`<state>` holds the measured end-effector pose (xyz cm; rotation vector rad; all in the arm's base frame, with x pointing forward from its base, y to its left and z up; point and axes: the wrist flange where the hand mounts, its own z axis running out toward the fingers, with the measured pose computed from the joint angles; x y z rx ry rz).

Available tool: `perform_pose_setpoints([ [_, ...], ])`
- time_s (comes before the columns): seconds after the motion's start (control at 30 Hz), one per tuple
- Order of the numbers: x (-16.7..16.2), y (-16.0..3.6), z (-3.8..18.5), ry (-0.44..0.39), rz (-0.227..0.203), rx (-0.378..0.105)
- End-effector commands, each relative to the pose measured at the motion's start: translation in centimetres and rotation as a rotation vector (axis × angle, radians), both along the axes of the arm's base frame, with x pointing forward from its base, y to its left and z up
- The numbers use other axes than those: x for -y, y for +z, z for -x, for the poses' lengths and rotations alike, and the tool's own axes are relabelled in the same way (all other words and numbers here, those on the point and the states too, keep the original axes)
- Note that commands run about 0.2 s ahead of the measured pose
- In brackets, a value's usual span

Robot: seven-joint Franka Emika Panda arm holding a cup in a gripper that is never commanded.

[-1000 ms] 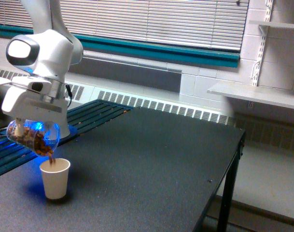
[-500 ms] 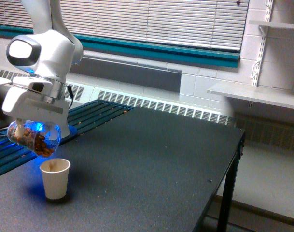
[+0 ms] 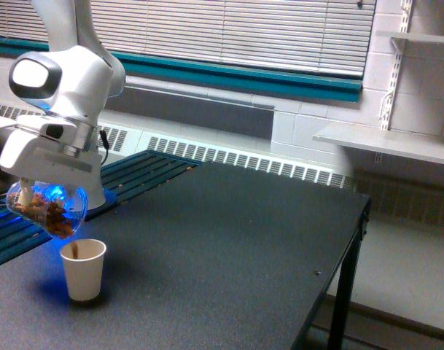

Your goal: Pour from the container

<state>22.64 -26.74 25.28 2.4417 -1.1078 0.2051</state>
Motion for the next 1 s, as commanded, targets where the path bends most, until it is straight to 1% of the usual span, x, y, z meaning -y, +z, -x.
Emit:
perform_pose_setpoints([
  [0.03,0.01,0.36,-0.43,0.004,0.011,0.003],
  [0.27,-0.15,0.46,-0.73,0.013,0.012,0.000],
  [0.43,-0.15,0.63,-0.94,0.022,0.021,-0.009],
  [0.73,-0.10,0.79,-0.93,0.012,0.038,-0.024],
  [1.0,-0.26,1.08,-1.29,0.013,0.040,-0.031],
])
